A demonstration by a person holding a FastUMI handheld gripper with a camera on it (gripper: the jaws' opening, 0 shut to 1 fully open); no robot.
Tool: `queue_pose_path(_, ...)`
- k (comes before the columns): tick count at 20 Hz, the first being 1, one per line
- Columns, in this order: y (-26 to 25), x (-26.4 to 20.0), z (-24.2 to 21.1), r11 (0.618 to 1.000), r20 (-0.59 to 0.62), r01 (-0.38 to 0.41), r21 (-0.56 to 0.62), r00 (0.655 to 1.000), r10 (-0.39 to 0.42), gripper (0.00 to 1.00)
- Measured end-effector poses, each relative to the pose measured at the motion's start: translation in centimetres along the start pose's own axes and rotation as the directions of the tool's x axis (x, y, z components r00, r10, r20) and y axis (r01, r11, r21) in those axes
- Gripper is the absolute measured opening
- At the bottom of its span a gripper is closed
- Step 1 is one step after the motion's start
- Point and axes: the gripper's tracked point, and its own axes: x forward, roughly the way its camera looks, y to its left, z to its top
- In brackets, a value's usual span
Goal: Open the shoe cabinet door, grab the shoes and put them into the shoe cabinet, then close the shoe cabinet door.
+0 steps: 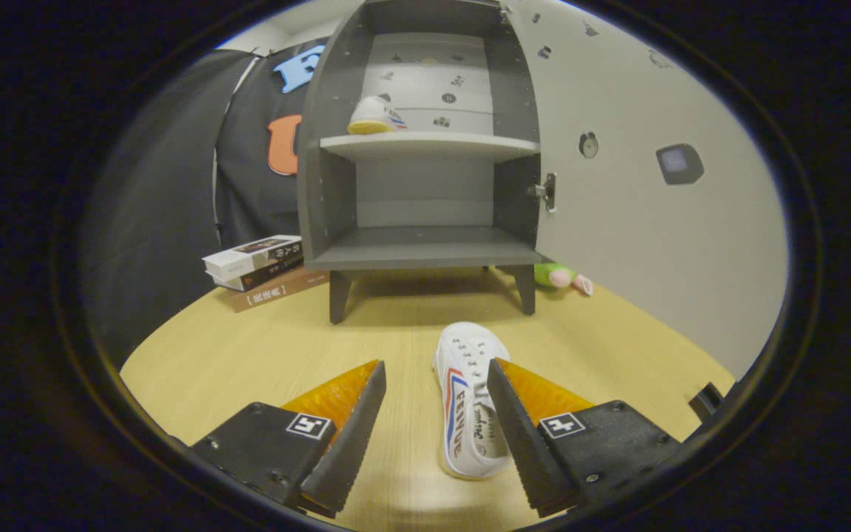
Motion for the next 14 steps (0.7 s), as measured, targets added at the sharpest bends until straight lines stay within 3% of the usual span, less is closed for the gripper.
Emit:
queue_pose_path(4, -1.0, 2.2, -2.6, 0.995, -0.103, 0.070, 0.068, 0.993, -0.063, 0.80)
queue_pose_path(8, -1.0, 3.6, -2.9, 0.986, -0.135, 0.092, 0.140, 0.988, -0.073, 0.69)
queue_pose_path(12, -1.9, 6.5, -3.2, 0.968, -0.167, 0.105, 0.227, 0.984, -0.068, 0.45)
queue_pose_path(14, -1.4, 7.1, -2.6, 0.971, -0.120, 0.072, 0.227, 0.992, -0.045, 0.33)
